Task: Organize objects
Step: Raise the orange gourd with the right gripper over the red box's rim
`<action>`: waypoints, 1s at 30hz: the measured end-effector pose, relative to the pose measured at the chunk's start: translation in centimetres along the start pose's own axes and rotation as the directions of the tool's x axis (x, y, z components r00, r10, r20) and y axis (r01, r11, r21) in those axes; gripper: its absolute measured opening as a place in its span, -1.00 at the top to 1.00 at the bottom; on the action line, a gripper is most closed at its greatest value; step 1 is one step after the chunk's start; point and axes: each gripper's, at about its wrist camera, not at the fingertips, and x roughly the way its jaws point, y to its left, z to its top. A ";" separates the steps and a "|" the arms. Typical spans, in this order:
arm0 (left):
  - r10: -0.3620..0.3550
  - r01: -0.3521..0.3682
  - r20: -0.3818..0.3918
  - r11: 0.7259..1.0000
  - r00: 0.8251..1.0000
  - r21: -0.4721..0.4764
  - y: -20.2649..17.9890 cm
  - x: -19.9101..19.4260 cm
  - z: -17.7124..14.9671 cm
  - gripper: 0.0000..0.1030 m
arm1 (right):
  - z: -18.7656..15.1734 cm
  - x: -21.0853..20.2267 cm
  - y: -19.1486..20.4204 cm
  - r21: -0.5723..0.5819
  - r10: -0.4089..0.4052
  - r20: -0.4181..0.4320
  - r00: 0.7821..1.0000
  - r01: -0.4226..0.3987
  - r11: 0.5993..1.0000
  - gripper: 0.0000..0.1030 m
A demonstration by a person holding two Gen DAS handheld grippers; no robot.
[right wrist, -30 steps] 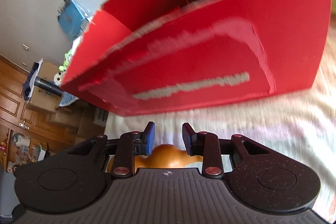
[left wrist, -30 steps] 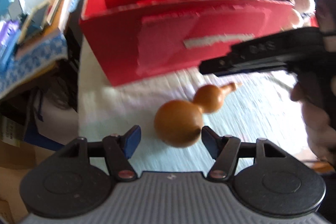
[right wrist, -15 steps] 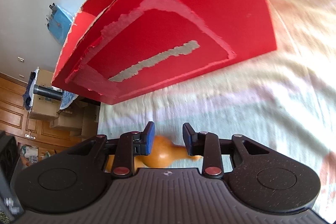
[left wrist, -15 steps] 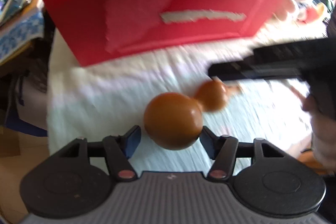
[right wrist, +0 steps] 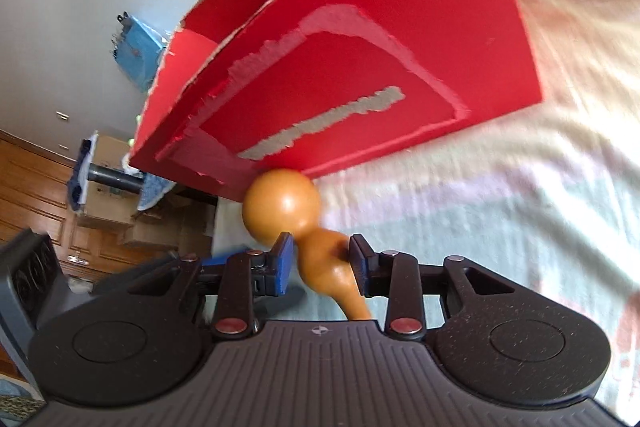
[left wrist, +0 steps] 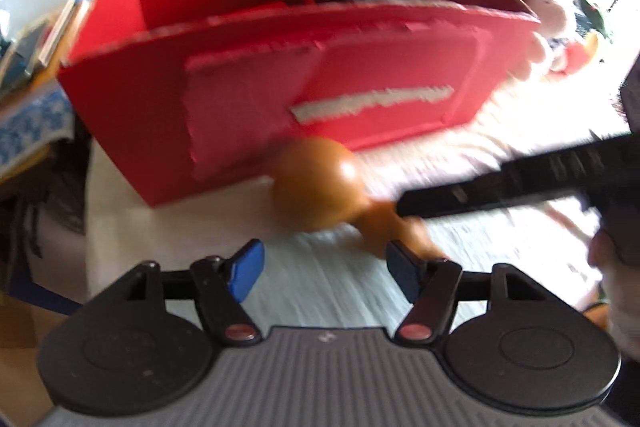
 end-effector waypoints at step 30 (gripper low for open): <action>0.009 -0.010 -0.062 1.000 0.998 -0.007 0.5 0.9 -2.2 0.32 | 0.7 6.3 3.7 -0.136 0.001 -0.167 0.986 -0.024 0.990 0.27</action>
